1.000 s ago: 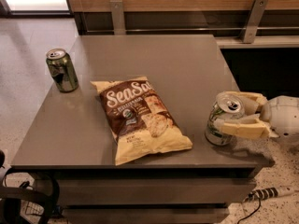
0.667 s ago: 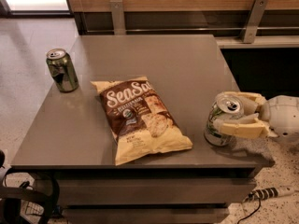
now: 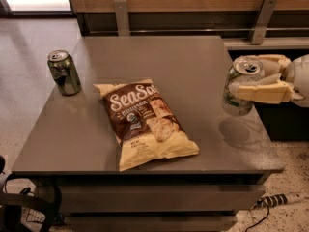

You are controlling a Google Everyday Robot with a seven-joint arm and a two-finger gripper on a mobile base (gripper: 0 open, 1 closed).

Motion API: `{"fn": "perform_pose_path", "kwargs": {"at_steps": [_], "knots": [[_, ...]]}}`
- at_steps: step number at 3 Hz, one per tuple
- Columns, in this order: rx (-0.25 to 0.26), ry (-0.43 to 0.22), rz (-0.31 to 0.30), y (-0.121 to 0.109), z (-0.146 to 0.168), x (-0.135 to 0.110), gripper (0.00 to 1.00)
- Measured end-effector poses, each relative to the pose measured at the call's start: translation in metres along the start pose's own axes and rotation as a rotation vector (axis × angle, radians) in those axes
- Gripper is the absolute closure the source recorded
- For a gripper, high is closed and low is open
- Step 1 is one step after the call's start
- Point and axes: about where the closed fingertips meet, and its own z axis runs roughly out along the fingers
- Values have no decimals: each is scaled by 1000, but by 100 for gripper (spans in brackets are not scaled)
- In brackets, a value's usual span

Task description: Move 7up can near green can

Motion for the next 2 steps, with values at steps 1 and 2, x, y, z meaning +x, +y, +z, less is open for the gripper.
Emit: {"fn": "perform_pose_path", "kwargs": {"at_steps": [1,2], "knots": [[62,-33,-4,-38,14,-53,100],[157,-38,-7,-86,55,-94,100]]}}
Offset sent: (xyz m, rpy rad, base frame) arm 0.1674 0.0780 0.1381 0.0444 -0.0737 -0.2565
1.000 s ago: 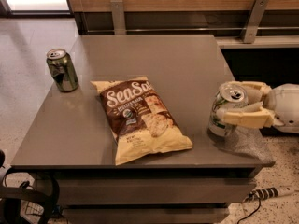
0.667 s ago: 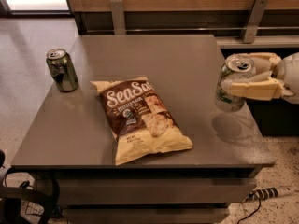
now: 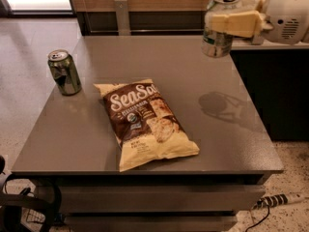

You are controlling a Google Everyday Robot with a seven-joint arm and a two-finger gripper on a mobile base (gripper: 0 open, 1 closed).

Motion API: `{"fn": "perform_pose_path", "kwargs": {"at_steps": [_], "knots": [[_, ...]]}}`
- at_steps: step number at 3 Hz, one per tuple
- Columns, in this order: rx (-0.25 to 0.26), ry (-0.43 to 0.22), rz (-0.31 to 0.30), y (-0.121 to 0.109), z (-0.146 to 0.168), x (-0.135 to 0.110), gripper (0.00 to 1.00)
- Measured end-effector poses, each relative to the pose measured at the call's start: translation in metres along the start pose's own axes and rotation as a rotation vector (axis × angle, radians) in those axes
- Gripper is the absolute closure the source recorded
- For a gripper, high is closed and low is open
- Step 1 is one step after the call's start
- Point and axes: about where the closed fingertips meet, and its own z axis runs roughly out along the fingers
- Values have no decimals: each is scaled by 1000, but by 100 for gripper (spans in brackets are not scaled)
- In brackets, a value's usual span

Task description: Move 7up can near green can

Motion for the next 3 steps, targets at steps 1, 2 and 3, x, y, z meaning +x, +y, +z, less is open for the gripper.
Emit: {"fn": "perform_pose_path", "kwargs": {"at_steps": [1,2,3], "knots": [[50,44,-2,-37,77,-18,100],[9,32,-3,-41,137,-20,100],[-78,-19,24,-27,194,-4,100]]}}
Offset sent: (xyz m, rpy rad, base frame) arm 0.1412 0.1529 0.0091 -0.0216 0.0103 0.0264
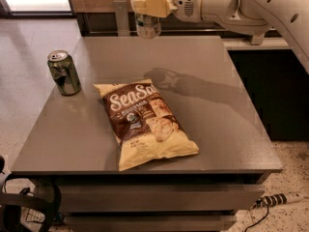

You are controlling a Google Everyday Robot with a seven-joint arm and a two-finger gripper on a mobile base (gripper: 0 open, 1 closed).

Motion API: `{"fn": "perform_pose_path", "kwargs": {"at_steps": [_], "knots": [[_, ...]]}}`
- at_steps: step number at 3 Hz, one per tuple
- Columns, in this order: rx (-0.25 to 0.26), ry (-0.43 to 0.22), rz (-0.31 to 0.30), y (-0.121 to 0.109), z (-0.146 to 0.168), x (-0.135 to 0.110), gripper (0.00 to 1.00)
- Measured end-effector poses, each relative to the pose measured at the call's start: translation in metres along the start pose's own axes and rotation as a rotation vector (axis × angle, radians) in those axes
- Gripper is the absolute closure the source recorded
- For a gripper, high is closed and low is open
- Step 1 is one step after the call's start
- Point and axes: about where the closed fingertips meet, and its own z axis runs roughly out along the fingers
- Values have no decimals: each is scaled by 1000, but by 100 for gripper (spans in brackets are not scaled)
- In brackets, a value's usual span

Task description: Move 7up can near green can

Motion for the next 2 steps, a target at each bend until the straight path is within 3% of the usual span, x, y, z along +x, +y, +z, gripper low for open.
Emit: {"fn": "perform_pose_path", "kwargs": {"at_steps": [1,2], "knots": [[1,1,0,0,0,0,100],[-33,17,-7,4,17,2,100]]}}
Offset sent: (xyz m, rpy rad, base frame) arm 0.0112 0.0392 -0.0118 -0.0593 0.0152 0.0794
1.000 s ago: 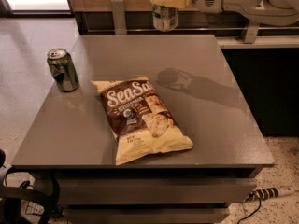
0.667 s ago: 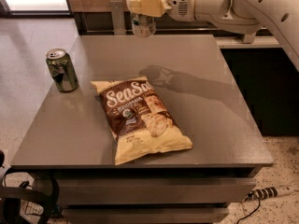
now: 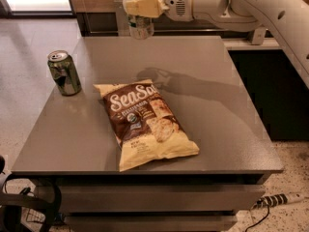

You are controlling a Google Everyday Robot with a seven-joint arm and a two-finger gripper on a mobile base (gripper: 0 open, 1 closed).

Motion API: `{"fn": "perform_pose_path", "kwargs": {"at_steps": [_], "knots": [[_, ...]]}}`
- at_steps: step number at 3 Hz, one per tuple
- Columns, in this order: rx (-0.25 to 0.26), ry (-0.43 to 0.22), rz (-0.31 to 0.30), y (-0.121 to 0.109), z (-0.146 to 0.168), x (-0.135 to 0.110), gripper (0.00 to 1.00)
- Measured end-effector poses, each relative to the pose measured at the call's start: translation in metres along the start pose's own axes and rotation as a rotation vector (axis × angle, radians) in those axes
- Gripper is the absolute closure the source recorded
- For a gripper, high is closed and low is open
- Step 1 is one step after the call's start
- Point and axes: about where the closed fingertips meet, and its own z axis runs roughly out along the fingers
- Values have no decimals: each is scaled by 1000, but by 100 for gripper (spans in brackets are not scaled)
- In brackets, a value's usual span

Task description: Move 7up can near green can

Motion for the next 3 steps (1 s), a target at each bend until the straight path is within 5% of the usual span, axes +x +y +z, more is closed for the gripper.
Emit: {"fn": "perform_pose_path", "kwargs": {"at_steps": [1,3], "knots": [[-106,19,38,21,64,31,100],[-153,39,77,51,121,86,100]]}}
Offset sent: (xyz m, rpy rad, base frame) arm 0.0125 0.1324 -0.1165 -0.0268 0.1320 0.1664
